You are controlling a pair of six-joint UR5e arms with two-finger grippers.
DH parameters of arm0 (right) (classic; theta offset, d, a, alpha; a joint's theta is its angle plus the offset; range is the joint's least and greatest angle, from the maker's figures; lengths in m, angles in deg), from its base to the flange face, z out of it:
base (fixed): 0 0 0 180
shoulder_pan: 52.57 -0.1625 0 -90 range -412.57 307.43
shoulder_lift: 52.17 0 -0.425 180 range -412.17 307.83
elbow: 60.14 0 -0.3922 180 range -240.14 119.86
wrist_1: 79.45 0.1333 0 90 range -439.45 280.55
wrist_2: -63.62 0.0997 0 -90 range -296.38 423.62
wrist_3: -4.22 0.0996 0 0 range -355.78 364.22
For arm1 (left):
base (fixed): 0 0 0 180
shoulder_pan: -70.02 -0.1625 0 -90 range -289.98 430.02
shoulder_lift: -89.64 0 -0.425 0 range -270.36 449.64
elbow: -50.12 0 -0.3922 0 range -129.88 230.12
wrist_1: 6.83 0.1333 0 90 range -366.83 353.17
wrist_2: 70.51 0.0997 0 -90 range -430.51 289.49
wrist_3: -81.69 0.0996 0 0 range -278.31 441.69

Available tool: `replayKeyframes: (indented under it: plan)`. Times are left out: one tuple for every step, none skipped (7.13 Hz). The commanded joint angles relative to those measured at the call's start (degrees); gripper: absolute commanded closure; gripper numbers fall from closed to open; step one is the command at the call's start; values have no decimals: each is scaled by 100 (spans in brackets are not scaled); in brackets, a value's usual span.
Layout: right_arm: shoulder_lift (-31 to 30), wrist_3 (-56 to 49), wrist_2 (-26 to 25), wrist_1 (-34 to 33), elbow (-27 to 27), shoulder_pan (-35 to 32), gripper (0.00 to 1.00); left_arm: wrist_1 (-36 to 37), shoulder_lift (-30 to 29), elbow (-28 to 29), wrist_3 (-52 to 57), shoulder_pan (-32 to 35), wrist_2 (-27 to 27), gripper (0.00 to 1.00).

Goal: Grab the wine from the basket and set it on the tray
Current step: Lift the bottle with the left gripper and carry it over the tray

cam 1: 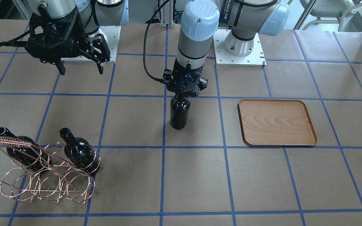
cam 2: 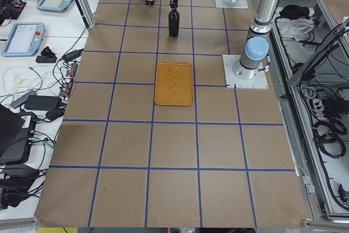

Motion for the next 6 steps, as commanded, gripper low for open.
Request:
replayKeyframes:
  plan:
    - [-5,7,-6,0,0,0,0,5,52,39,374,-9,53,100]
    - [3,7,3,-17,0,0,0,-38,157,83,411,-52,79,100]
    - [3,-2,3,-79,0,0,0,-99,211,110,421,-157,236,100]
    - [3,-2,3,-79,0,0,0,-83,263,145,534,-367,603,100]
    - [12,-2,3,-79,0,0,0,-109,360,189,805,-674,607,100]
    - [3,-2,3,-79,0,0,0,-231,491,189,1234,-1094,616,100]
